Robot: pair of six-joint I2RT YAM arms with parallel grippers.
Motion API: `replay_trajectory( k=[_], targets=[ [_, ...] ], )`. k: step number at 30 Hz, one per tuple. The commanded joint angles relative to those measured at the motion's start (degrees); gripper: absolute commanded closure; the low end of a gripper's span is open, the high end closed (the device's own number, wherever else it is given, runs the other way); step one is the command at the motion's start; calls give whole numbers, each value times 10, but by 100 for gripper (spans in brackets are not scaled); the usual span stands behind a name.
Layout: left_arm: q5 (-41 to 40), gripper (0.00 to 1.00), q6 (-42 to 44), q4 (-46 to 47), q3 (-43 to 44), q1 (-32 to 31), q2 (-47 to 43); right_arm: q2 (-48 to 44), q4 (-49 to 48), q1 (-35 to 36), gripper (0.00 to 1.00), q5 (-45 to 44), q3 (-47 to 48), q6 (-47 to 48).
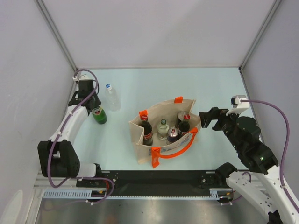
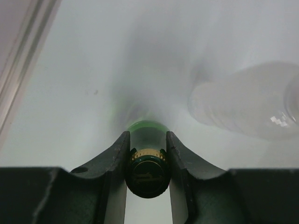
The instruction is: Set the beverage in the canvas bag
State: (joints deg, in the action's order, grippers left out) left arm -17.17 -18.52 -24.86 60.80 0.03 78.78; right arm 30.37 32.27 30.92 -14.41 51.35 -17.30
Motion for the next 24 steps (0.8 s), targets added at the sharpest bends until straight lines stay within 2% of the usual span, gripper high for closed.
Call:
replay_trajectory(
  k=[1, 14, 24],
  targets=[
    [6, 100, -16, -15, -4, -40, -71, -3, -8, -1, 0, 10, 2, -8],
    [37, 100, 14, -79, -48, -75, -215, 11, 2, -1, 0, 16, -1, -11],
    [36, 100, 41, -105, -1, -109, -222, 32, 12, 0, 0, 11, 20, -12]
  ],
)
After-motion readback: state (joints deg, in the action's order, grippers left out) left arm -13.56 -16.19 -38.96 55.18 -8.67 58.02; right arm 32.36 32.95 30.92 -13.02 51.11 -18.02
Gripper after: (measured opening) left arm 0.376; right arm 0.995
